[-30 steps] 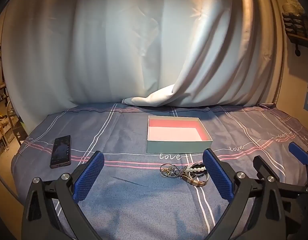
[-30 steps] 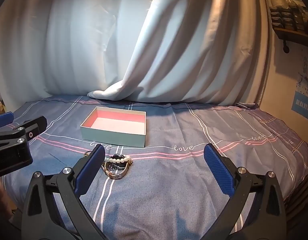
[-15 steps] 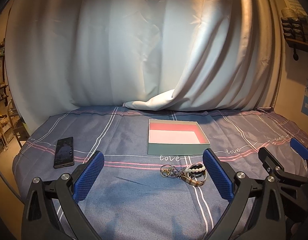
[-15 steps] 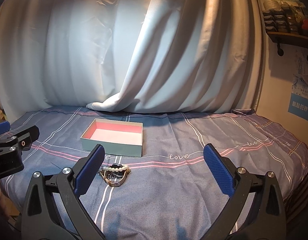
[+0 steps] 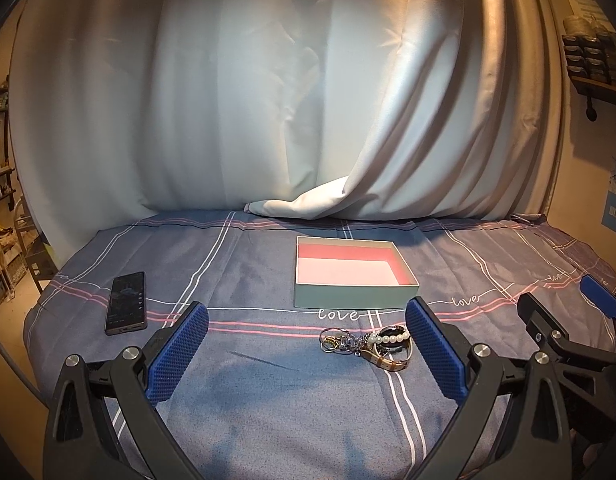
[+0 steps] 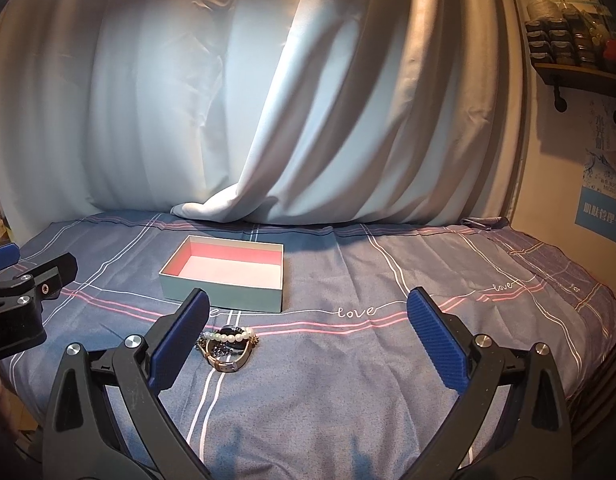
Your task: Organize jewelry
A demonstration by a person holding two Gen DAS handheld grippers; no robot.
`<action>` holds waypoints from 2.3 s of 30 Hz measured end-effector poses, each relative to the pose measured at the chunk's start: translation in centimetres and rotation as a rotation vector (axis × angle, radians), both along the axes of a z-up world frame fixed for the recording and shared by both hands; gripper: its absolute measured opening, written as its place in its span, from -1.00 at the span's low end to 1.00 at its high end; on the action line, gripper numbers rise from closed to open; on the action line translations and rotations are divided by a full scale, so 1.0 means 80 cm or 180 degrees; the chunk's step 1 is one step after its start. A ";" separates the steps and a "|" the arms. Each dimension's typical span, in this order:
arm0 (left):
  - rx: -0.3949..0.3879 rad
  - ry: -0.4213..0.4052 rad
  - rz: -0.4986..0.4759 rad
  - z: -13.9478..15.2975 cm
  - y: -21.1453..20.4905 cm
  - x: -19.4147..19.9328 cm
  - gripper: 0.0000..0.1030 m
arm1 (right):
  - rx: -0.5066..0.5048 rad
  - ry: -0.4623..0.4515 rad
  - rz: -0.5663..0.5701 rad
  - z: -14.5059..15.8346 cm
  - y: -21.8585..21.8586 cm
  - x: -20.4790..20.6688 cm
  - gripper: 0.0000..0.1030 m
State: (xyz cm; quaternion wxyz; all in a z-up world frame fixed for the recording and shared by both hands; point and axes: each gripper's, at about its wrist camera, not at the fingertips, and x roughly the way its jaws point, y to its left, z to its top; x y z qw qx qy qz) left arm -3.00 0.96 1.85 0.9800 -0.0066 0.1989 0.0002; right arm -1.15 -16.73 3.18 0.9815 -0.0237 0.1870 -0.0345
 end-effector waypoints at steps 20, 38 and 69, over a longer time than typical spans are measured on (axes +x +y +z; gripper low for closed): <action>-0.0020 0.0034 -0.0016 -0.003 0.004 -0.003 0.89 | -0.0021 0.0037 0.0038 0.000 0.007 0.000 0.89; -0.0027 0.0040 -0.0012 -0.005 0.003 -0.006 0.89 | -0.0041 0.0045 0.0067 -0.001 0.013 -0.001 0.89; 0.0183 0.1649 -0.0690 -0.138 -0.005 0.192 0.88 | -0.0045 0.1654 0.0653 -0.113 0.011 0.173 0.80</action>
